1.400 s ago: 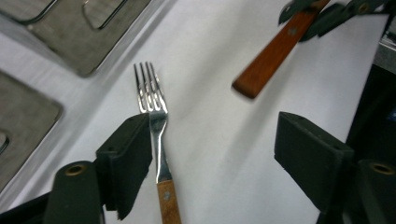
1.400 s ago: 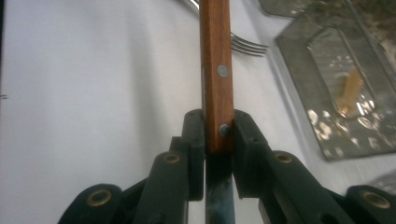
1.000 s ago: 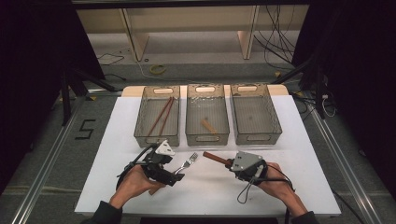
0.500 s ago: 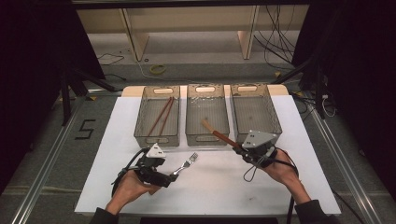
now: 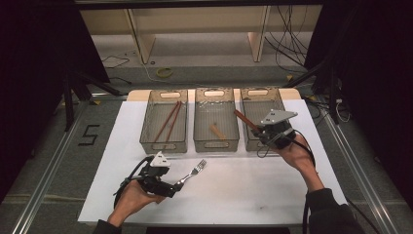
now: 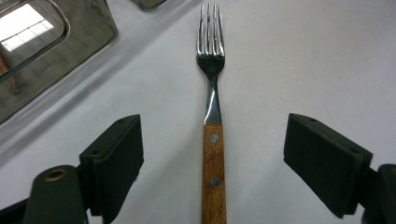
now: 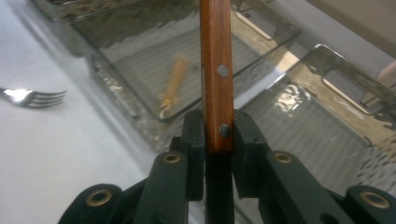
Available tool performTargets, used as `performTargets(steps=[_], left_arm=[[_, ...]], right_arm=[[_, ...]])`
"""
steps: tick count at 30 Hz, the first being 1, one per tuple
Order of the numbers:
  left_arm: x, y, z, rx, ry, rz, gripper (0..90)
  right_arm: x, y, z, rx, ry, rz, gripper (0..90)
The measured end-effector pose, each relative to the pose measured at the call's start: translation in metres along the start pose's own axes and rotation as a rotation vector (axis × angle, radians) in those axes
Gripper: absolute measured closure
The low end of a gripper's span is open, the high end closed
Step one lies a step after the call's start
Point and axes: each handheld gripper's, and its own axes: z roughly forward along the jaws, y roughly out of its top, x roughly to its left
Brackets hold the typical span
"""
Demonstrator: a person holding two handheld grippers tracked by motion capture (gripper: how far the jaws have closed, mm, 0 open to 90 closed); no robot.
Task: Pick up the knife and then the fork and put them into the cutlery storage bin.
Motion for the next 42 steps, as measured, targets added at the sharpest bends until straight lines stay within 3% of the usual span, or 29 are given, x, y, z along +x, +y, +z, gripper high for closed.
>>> performTargets(steps=[19, 32, 42], left_arm=[[0.002, -0.009, -0.002, 0.022, 0.01, -0.003, 19.5], [0.003, -0.012, -0.002, 0.043, -0.002, -0.001, 21.4], [0.004, -0.014, -0.002, 0.056, -0.002, 0.004, 22.5]], right_arm=[[-0.055, 0.02, 0.033, 0.046, -0.088, 0.168, 77.6], [-0.072, 0.017, 0.054, 0.104, -0.131, 0.226, 77.5], [-0.077, 0.013, 0.063, 0.117, -0.132, 0.262, 77.4]])
